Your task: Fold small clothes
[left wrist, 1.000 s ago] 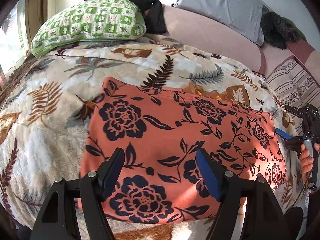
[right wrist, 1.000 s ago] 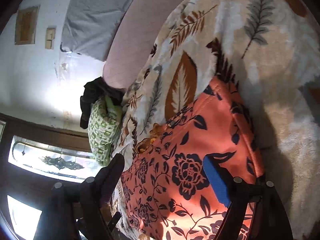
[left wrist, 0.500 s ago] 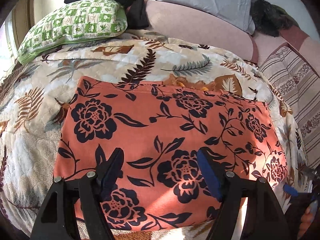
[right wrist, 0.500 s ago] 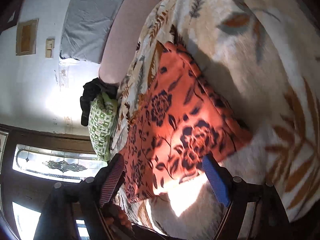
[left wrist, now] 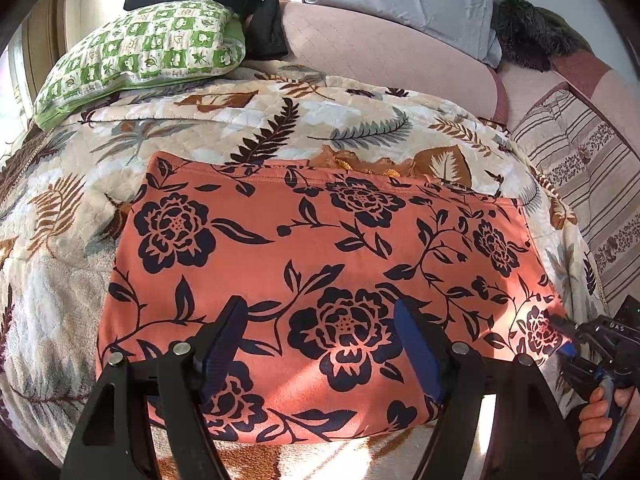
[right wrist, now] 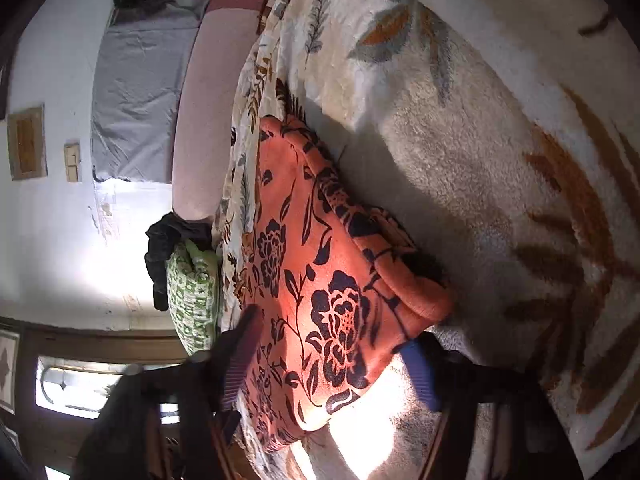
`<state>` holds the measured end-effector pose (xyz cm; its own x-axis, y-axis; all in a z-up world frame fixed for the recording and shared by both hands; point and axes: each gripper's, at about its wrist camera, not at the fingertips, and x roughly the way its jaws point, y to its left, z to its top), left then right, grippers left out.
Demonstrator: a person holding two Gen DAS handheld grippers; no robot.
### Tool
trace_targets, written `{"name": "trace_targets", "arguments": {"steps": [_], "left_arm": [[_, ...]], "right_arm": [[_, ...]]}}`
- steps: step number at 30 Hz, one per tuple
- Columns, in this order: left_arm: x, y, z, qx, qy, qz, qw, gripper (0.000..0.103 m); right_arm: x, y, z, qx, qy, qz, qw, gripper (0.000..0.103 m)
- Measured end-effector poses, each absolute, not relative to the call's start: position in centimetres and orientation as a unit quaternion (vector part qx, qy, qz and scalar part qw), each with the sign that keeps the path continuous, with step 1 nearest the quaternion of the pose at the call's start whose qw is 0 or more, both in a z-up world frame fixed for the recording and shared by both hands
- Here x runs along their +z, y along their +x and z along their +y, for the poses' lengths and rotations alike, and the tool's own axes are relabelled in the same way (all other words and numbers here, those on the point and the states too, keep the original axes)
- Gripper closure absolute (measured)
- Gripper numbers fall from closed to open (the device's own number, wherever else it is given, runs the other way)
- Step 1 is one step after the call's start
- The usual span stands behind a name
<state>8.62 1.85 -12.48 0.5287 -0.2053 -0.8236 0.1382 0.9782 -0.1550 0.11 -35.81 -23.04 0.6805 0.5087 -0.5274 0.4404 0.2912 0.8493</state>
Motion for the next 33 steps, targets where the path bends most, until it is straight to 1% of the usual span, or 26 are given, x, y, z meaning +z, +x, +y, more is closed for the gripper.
{"name": "trace_targets", "arguments": {"steps": [1, 5, 6, 8, 10, 11, 12, 14, 15, 16, 17, 19, 21, 22, 23, 24, 25, 26, 27, 28, 29, 31, 33], "left_arm": [[-13.1, 8.8, 1.5, -0.098, -0.03, 0.482, 0.87, 0.027], [-16.1, 9.6, 0.3, -0.082, 0.018, 0.518, 0.851, 0.027], [-15.8, 9.3, 0.1, -0.082, 0.023, 0.51, 0.856, 0.027], [-14.0, 8.8, 0.1, -0.097, 0.009, 0.482, 0.871, 0.027], [-12.3, 8.5, 0.1, -0.101, 0.012, 0.442, 0.891, 0.027], [-12.2, 8.7, 0.0, -0.091, 0.021, 0.435, 0.895, 0.026], [-12.9, 9.2, -0.1, -0.087, 0.025, 0.445, 0.891, 0.025], [-16.1, 10.6, -0.5, -0.084, 0.042, 0.503, 0.859, 0.025], [-17.3, 10.8, -0.6, -0.082, 0.051, 0.509, 0.855, 0.023], [-17.2, 10.5, -0.7, -0.081, 0.063, 0.488, 0.867, 0.021], [-17.2, 10.4, -1.0, -0.08, 0.073, 0.488, 0.866, 0.021], [-17.3, 10.7, -0.7, -0.079, 0.06, 0.496, 0.863, 0.021], [-17.4, 10.8, -0.6, -0.082, 0.062, 0.497, 0.862, 0.021], [-17.4, 10.7, -0.6, -0.081, 0.065, 0.496, 0.862, 0.021], [-17.4, 10.7, -0.6, -0.08, 0.065, 0.496, 0.862, 0.021], [-17.4, 10.6, -0.6, -0.081, 0.065, 0.496, 0.862, 0.021], [-17.4, 10.6, -0.6, -0.082, 0.065, 0.497, 0.861, 0.02], [-17.4, 10.6, -0.6, -0.083, 0.064, 0.495, 0.862, 0.02], [-17.5, 10.6, -0.7, -0.083, 0.065, 0.494, 0.863, 0.019], [-17.6, 10.6, -0.8, -0.081, 0.069, 0.491, 0.865, 0.018], [-17.6, 10.6, -0.9, -0.079, 0.074, 0.489, 0.866, 0.018], [-17.6, 10.7, -0.8, -0.079, 0.072, 0.49, 0.865, 0.018], [-17.5, 10.8, -0.8, -0.081, 0.07, 0.494, 0.863, 0.018]], "right_arm": [[-23.1, 0.4, -35.6, 0.013, 0.581, 0.417, 0.699, 0.092], [-21.4, 0.8, -34.6, -0.007, 0.507, 0.437, 0.743, 0.091], [-21.5, 1.0, -34.5, -0.008, 0.493, 0.451, 0.744, 0.088], [-21.5, 0.9, -35.0, -0.016, 0.474, 0.479, 0.739, 0.086], [-20.1, -0.2, -36.4, -0.051, 0.441, 0.471, 0.762, 0.082], [-19.1, -0.6, -36.9, -0.07, 0.422, 0.467, 0.774, 0.077], [-18.1, -0.6, -37.3, -0.084, 0.406, 0.459, 0.786, 0.076], [-15.6, 0.2, -37.3, -0.092, 0.373, 0.433, 0.815, 0.076], [-14.4, 1.5, -36.6, -0.066, 0.364, 0.427, 0.825, 0.076], [-13.5, 2.8, -35.9, -0.043, 0.356, 0.426, 0.831, 0.076], [-12.7, 4.1, -35.2, -0.027, 0.349, 0.422, 0.836, 0.076], [-12.2, 7.5, -33.8, 0.011, 0.347, 0.423, 0.837, 0.076], [-13.6, 11.5, -33.0, 0.092, 0.397, 0.424, 0.809, 0.069], [-15.1, 13.6, -32.7, 0.118, 0.421, 0.432, 0.788, 0.051], [-17.2, 15.6, -32.8, 0.116, 0.431, 0.455, 0.77, 0.031], [-19.6, 17.0, -33.1, 0.077, 0.431, 0.492, 0.752, 0.031], [-21.8, 17.2, -33.8, 0.045, 0.457, 0.51, 0.727, 0.045], [-22.3, 16.6, -34.5, 0.036, 0.488, 0.498, 0.716, 0.05], [-21.5, 16.2, -34.7, 0.041, 0.494, 0.487, 0.719, 0.049], [-20.2, 16.0, -34.4, 0.042, 0.482, 0.477, 0.734, 0.042], [-19.0, 15.9, -34.0, 0.053, 0.471, 0.464, 0.748, 0.031], [-17.7, 17.1, -33.1, 0.098, 0.476, 0.446, 0.752, 0.025], [-18.4, 19.1, -33.1, 0.115, 0.482, 0.441, 0.748, 0.024]]}}
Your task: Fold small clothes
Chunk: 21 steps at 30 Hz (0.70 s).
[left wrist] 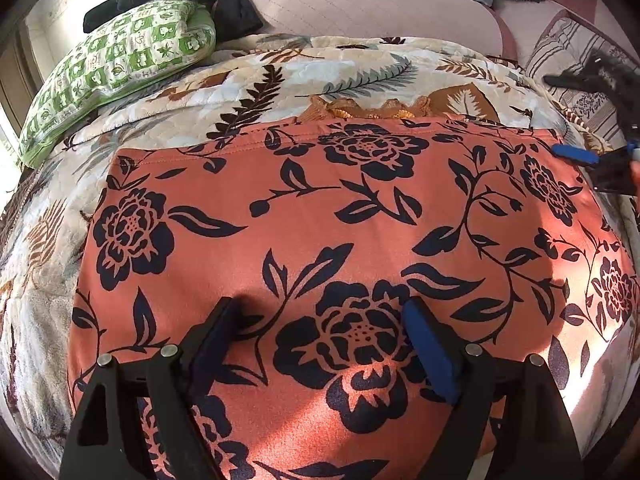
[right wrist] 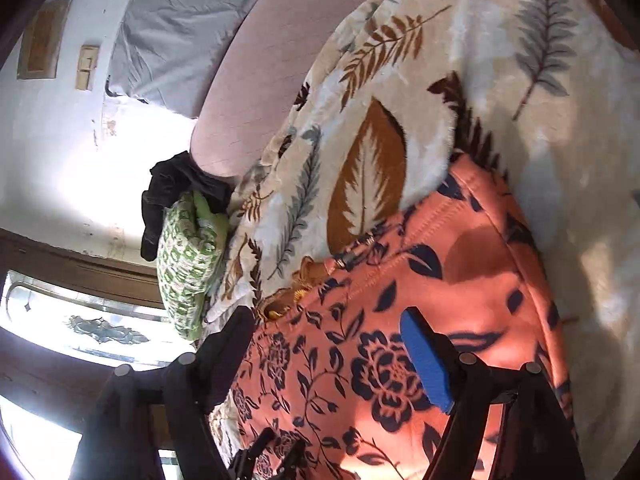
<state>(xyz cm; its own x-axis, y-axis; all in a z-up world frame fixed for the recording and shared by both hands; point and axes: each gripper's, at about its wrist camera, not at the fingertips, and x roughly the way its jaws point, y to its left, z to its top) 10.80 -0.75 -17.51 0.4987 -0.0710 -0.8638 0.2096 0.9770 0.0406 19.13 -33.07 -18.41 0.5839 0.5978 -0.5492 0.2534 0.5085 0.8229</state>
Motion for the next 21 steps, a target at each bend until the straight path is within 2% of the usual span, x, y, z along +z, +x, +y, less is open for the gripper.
{"name": "trace_targets", "arguments": {"steps": [2, 3, 4, 7, 11, 16, 18, 21], "left_arm": [[-17.4, 11.0, -0.8, -0.083, 0.071, 0.501, 0.859, 0.018], [-17.3, 11.1, -0.7, -0.085, 0.069, 0.504, 0.857, 0.018], [-17.2, 11.2, -0.6, -0.086, 0.063, 0.506, 0.856, 0.018], [-17.3, 11.2, -0.7, -0.083, 0.065, 0.507, 0.855, 0.018], [-17.2, 11.2, -0.6, -0.08, 0.059, 0.511, 0.854, 0.018], [-17.2, 11.3, -0.7, -0.077, 0.059, 0.518, 0.85, 0.018], [-17.2, 11.3, -0.6, -0.078, 0.062, 0.518, 0.85, 0.018], [-17.2, 11.2, -0.6, -0.077, 0.059, 0.519, 0.849, 0.018]], "right_arm": [[-21.1, 21.5, -34.4, 0.037, 0.455, 0.484, 0.746, 0.028], [-22.2, 21.2, -35.1, 0.029, 0.496, 0.475, 0.726, 0.029], [-21.7, 20.5, -35.6, 0.028, 0.523, 0.456, 0.72, 0.029], [-17.8, 17.0, -35.1, 0.057, 0.506, 0.426, 0.748, 0.028], [-16.0, 7.6, -33.4, 0.096, 0.488, 0.419, 0.76, 0.025], [-21.2, -2.5, -33.3, 0.041, 0.526, 0.453, 0.719, 0.023], [-22.8, -3.8, -34.2, 0.038, 0.564, 0.433, 0.702, 0.023], [-22.4, -2.8, -35.3, 0.038, 0.569, 0.402, 0.716, 0.022]]}}
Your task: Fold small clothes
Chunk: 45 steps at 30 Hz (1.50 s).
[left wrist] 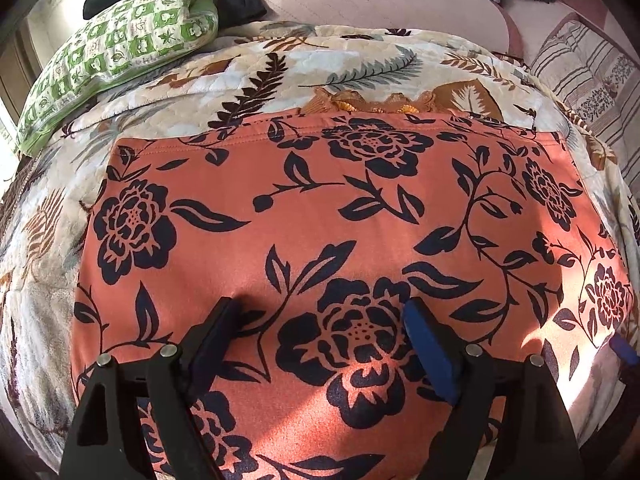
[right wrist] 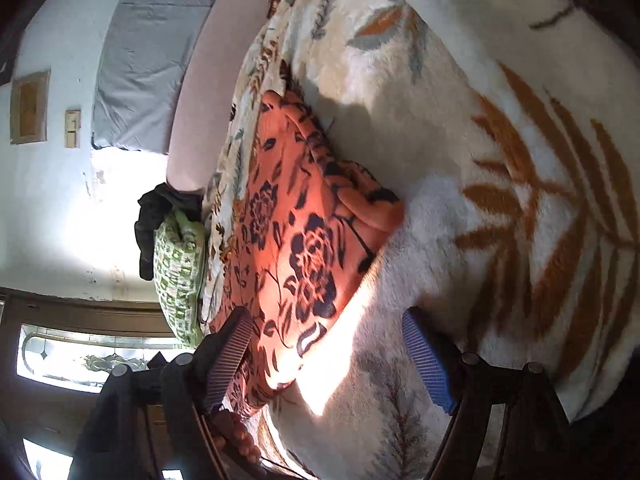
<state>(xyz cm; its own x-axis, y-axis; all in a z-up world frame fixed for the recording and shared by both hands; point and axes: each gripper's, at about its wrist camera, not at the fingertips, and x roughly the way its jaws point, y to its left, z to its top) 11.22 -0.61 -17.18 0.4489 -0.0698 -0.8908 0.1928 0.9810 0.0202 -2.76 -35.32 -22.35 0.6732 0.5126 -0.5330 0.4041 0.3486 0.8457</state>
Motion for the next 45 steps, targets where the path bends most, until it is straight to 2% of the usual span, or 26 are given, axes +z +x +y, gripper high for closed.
{"name": "trace_targets", "arguments": {"steps": [7, 9, 10, 11, 16, 21, 25, 27, 37, 38, 39, 40, 45], "left_arm": [[-17.3, 11.2, -0.7, -0.076, 0.062, 0.519, 0.849, 0.018], [-17.3, 11.3, -0.6, -0.077, 0.061, 0.521, 0.848, 0.018], [-17.3, 11.3, -0.6, -0.078, 0.061, 0.521, 0.848, 0.018], [-17.3, 11.3, -0.6, -0.078, 0.061, 0.522, 0.847, 0.017], [-16.6, 11.3, -0.6, -0.074, 0.057, 0.524, 0.847, 0.017], [-13.7, 10.3, -0.7, -0.085, 0.029, 0.481, 0.872, 0.017], [-17.3, 11.4, -2.1, -0.087, 0.061, 0.53, 0.841, 0.015], [-17.3, 11.0, -2.3, -0.081, 0.071, 0.509, 0.854, 0.014], [-17.4, 11.3, -2.4, -0.082, 0.071, 0.513, 0.851, 0.014], [-17.4, 11.3, -2.3, -0.083, 0.072, 0.513, 0.851, 0.014], [-17.4, 11.3, -2.3, -0.084, 0.072, 0.512, 0.852, 0.014], [-17.4, 11.2, -2.3, -0.085, 0.073, 0.512, 0.852, 0.014], [-17.4, 11.3, -2.3, -0.087, 0.075, 0.511, 0.852, 0.013]], "right_arm": [[-23.6, -0.9, -36.6, 0.015, 0.618, 0.375, 0.691, 0.022], [-23.2, -0.6, -36.5, 0.02, 0.617, 0.372, 0.693, 0.026], [-22.9, -0.4, -36.4, 0.024, 0.615, 0.37, 0.696, 0.036], [-22.5, -0.2, -36.3, 0.026, 0.607, 0.37, 0.702, 0.04], [-23.9, 0.3, -36.4, 0.006, 0.6, 0.389, 0.699, 0.039], [-23.0, 0.6, -36.4, 0.017, 0.587, 0.383, 0.713, 0.035], [-22.8, 1.5, -36.0, 0.023, 0.56, 0.393, 0.729, 0.035], [-23.2, 1.6, -35.9, 0.022, 0.559, 0.397, 0.728, 0.036], [-23.2, 2.1, -36.1, 0.021, 0.553, 0.401, 0.73, 0.037], [-23.1, 2.2, -36.0, 0.02, 0.543, 0.406, 0.735, 0.05], [-22.9, 2.4, -35.9, 0.019, 0.529, 0.413, 0.741, 0.069], [-22.8, 2.5, -35.8, 0.014, 0.517, 0.423, 0.744, 0.095], [-20.7, 2.2, -34.8, -0.018, 0.435, 0.443, 0.784, 0.095]]}}
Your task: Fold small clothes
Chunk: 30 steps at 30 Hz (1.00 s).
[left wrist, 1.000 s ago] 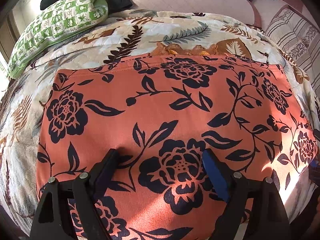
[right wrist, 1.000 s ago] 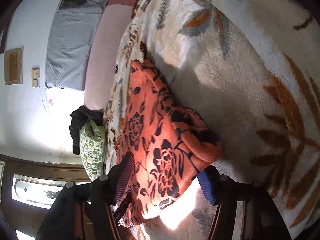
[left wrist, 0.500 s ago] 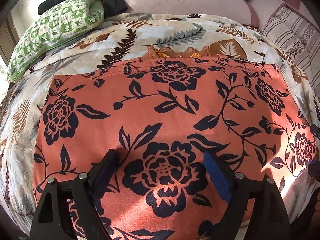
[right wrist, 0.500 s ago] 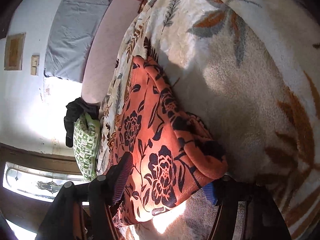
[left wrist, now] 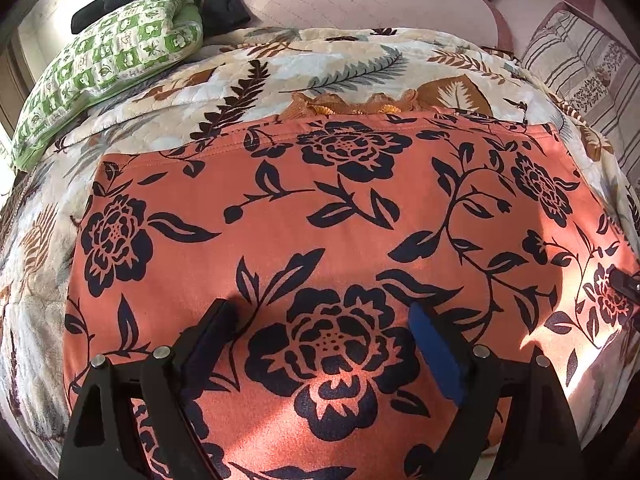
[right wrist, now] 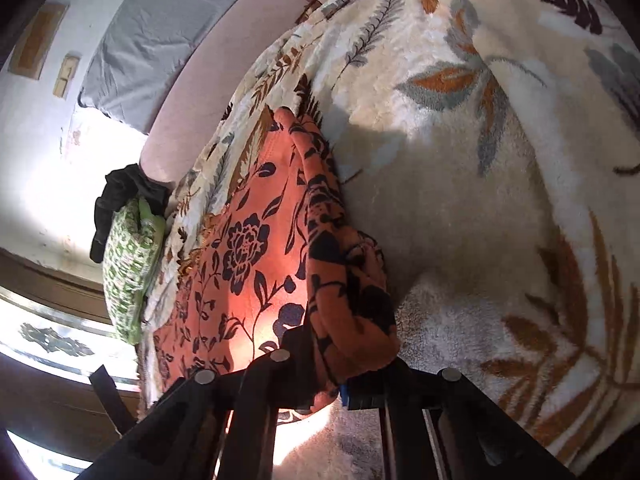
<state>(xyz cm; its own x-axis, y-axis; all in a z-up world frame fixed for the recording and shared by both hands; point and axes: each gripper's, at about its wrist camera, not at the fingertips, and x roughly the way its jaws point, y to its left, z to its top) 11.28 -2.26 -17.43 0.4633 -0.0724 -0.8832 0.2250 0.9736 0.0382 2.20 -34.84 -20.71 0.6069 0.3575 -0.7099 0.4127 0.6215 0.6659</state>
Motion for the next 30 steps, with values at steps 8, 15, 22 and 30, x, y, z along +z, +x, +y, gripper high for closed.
{"name": "trace_targets", "arguments": {"steps": [8, 15, 22, 30], "left_arm": [[-17.6, 11.4, -2.2, -0.09, 0.076, 0.508, 0.853, 0.011], [-17.7, 11.4, -2.2, -0.088, 0.074, 0.506, 0.855, 0.009], [-17.7, 11.7, -2.1, -0.093, 0.076, 0.507, 0.853, 0.007], [-17.8, 11.7, -2.0, -0.095, 0.077, 0.504, 0.855, 0.004]], "right_arm": [[-20.9, 0.0, -37.7, -0.027, 0.446, 0.448, 0.775, 0.052], [-16.3, 5.8, -41.2, 0.033, 0.434, 0.391, 0.811, 0.021], [-20.2, 19.7, -38.6, 0.084, 0.375, 0.494, 0.78, 0.025], [-22.0, 20.8, -36.9, 0.011, 0.299, 0.518, 0.801, 0.092]]}}
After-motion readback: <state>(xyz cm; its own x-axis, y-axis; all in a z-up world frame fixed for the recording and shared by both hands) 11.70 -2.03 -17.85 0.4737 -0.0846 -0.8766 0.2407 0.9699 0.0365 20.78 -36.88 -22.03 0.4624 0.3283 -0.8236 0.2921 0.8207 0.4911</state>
